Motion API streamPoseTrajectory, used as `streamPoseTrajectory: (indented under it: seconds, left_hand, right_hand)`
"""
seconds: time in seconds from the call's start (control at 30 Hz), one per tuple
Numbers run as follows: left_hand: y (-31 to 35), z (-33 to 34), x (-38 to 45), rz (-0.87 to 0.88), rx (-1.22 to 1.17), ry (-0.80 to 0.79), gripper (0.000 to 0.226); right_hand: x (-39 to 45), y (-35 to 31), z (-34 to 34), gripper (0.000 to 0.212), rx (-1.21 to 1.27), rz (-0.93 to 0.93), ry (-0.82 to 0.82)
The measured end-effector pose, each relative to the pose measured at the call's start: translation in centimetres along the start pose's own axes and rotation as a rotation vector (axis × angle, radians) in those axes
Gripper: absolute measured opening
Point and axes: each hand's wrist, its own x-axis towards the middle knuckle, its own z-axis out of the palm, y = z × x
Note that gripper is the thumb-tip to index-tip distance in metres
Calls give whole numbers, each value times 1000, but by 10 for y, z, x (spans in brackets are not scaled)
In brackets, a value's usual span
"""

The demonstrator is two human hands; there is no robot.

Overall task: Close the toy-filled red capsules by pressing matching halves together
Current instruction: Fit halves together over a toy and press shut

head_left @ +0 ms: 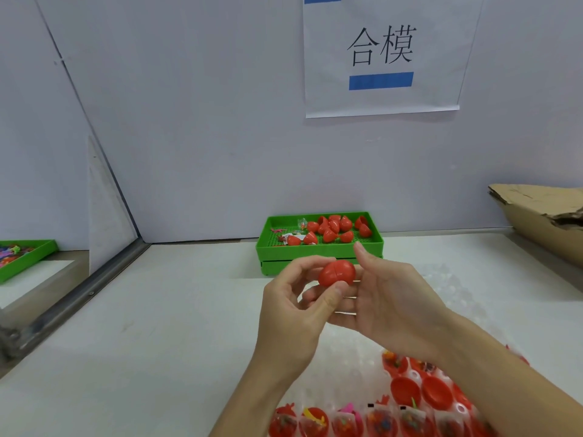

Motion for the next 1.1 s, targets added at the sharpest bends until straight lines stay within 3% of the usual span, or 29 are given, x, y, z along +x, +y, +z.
streamPoseTrajectory:
  seconds: [0.3,0.57,0.8,0.97,1.1]
  left_hand:
    - [-5,-2,3,7,115,131,26]
    - [-7,-2,3,-28,74,158,34]
    - [-14,-10,6,-156,19,244,27]
    - [-12,-19,24,-181,-44,317,20]
    - [-5,-24,85,-269,-160,317,11]
  right_hand:
    - [3,-5,-5,27,-319,-129,205]
    - [3,-6,-5,25,-270,-117,230]
    - [-6,-25,-13,22,-734,-34,401]
    - [-25,-52,-23,17,-779,-88,423]
    - [-38,-76,-33,18,-747,-152,462]
